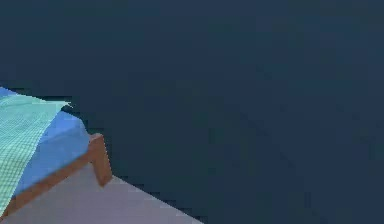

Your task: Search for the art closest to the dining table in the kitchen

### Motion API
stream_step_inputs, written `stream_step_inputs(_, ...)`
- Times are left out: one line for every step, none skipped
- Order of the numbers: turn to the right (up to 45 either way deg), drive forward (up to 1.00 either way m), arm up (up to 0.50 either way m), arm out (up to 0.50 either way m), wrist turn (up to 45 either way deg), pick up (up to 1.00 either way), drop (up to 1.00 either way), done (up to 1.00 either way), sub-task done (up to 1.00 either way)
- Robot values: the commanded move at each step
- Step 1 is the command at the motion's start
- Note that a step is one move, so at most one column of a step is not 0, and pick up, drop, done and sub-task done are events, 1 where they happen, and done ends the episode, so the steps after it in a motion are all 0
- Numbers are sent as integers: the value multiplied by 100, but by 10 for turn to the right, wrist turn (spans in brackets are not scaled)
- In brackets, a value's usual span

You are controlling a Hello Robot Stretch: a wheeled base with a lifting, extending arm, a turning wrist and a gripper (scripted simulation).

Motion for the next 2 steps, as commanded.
stream_step_inputs(450,0,0,0,0,0,0,0,0)
stream_step_inputs(450,0,0,0,0,0,0,0,0)
